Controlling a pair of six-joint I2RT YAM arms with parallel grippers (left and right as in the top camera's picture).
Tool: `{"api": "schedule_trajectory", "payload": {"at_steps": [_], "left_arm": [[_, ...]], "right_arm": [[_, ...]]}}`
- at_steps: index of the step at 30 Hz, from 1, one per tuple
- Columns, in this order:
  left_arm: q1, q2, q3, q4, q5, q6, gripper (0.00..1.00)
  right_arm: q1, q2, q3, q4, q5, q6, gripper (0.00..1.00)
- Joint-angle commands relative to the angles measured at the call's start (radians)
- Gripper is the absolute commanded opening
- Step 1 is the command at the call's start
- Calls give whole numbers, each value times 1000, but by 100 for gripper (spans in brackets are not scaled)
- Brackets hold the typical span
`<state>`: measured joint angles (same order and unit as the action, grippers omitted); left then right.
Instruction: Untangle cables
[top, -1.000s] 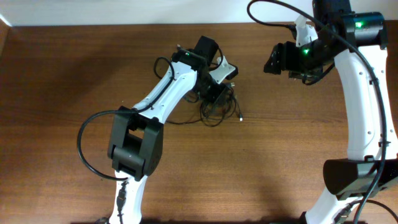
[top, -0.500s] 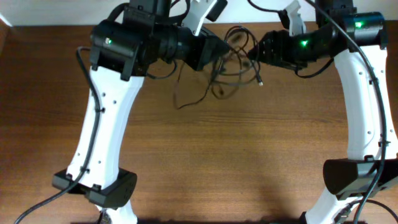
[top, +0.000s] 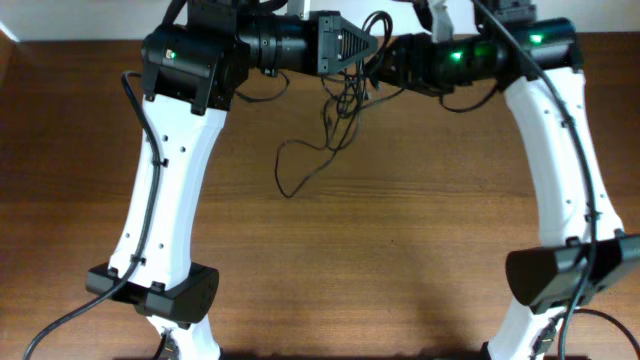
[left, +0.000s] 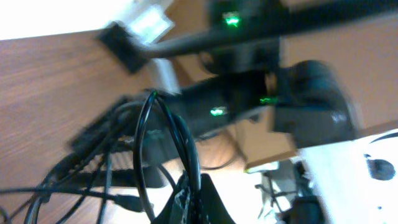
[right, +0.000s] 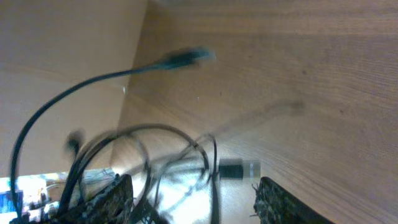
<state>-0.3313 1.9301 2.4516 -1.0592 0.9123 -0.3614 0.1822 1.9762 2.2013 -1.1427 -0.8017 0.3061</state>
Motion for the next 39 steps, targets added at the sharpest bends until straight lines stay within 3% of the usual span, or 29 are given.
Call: {"api": "schedule_trajectory", "payload": {"at_steps": [1,3,4,5,6,11,14,16,18,20,23,25,26,27,29,31,34,39], "left_arm": [[1,-1,1,101,186,-145,0],[5,-3,1,233,266,-230,0],[22,-7,1,313,297,-268,0],[41,-11,1,355,297,-299,0],[76,-19,1,399,296,-324,0],[215,-23,1,410,256,-334,0],[265,-23,1,265,151,-179,0],[264,-23,1,80,-20,-68,0],[249,-23,-1,-142,-356,34,0],[221,-23,-3,-261,-597,74,0],[176,-23,-3,-384,-846,80,1],[156,-23,-4,-466,-977,80,12],[156,-23,-4,-499,-1033,80,23],[156,-23,-4,-515,-1065,80,33],[157,-23,-4,-536,-1119,80,64],[156,-23,-4,-525,-1118,80,62],[156,-18,-8,-488,-1039,119,58],[229,-16,-11,-417,-999,180,60]], "right_arm": [[48,43,8,58,12,126,57],[61,69,8,55,38,148,43],[59,74,8,38,57,148,28],[51,77,7,17,88,148,22],[32,77,8,-25,140,148,4],[-82,77,8,-153,217,88,4],[-166,69,8,-259,283,-13,4],[-188,54,8,-298,330,-35,4],[-208,17,8,-344,430,-39,4],[-219,-18,8,-389,533,-40,4],[-244,-76,8,-460,685,-34,4],[-272,-117,9,-499,763,-10,4],[-286,-137,10,-507,760,-11,4],[-298,-156,10,-511,757,-11,4],[-329,-224,13,-504,635,-71,4],[-313,-268,13,-496,513,-94,4],[-172,-269,13,-475,494,-99,4],[57,-261,66,-217,444,18,4]]}}
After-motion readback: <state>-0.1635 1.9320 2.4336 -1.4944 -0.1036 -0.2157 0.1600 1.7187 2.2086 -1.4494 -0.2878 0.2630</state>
